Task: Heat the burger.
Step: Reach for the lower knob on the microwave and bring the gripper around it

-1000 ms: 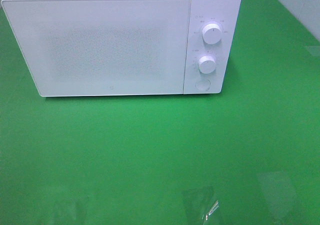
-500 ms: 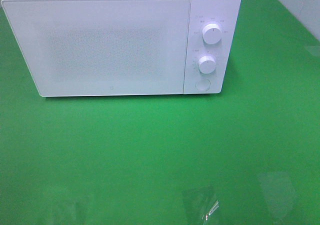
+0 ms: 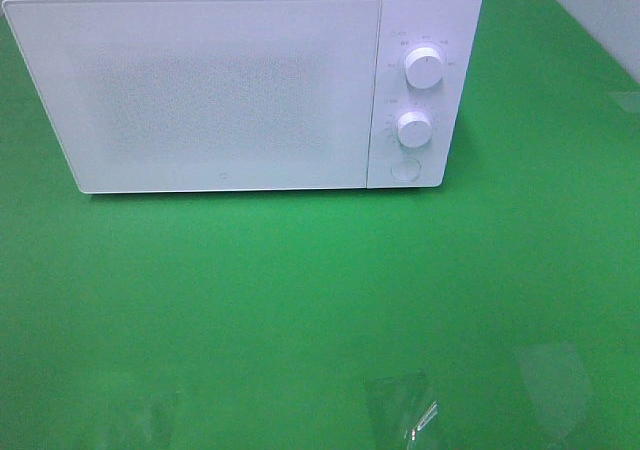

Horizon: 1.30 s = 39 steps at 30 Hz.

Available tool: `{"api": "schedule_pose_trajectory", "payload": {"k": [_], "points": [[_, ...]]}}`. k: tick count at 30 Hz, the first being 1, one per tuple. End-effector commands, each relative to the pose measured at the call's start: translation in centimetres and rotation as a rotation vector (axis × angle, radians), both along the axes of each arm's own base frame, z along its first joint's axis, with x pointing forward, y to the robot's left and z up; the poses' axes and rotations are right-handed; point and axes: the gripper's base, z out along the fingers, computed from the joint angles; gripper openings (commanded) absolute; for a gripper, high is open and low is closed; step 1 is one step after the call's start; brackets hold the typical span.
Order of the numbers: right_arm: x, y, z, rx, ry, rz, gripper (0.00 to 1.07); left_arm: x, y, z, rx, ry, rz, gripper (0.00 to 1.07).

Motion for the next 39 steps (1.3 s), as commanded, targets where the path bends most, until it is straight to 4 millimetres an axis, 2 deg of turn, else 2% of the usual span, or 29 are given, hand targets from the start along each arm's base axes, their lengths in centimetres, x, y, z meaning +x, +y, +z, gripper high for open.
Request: {"api": "schedule_pose_trajectory", "payload": {"k": [1, 7, 11, 14, 22, 24, 39], "points": [[-0.1, -0.1, 0.1, -0.005, -0.029, -0.005, 0.73, -0.3, 0.0, 0.1, -0.01, -0.038, 0.005, 0.88], [-0.2, -0.1, 0.5, -0.004, -0.048, -0.005, 0.73, -0.3, 0.0, 0.1, -0.01, -0.038, 0.005, 0.88], [-0.1, 0.0, 1.9, 0.002, -0.125, -0.003, 0.73, -0.3, 0.0, 0.1, -0.01, -0.038, 0.005, 0.88], [0.1, 0.0, 2.1, 0.002, -0.126, -0.003, 0.73, -0.3, 0.0, 0.1, -0.01, -0.038, 0.005, 0.88], [3.2, 0.3, 2.9, -0.009, -0.096, 0.001, 0.73, -0.3, 0.0, 0.1, -0.01, -0.038, 0.005, 0.88], [5.2, 0.5, 3.3, -0.011, -0.089, 0.006, 0.73, -0.3, 0.0, 0.1, -0.01, -0.038, 0.005, 0.88], [10.0, 1.0, 4.3, -0.022, -0.168, 0.017, 0.73, -0.3, 0.0, 0.1, -0.01, -0.038, 0.005, 0.88]]}}
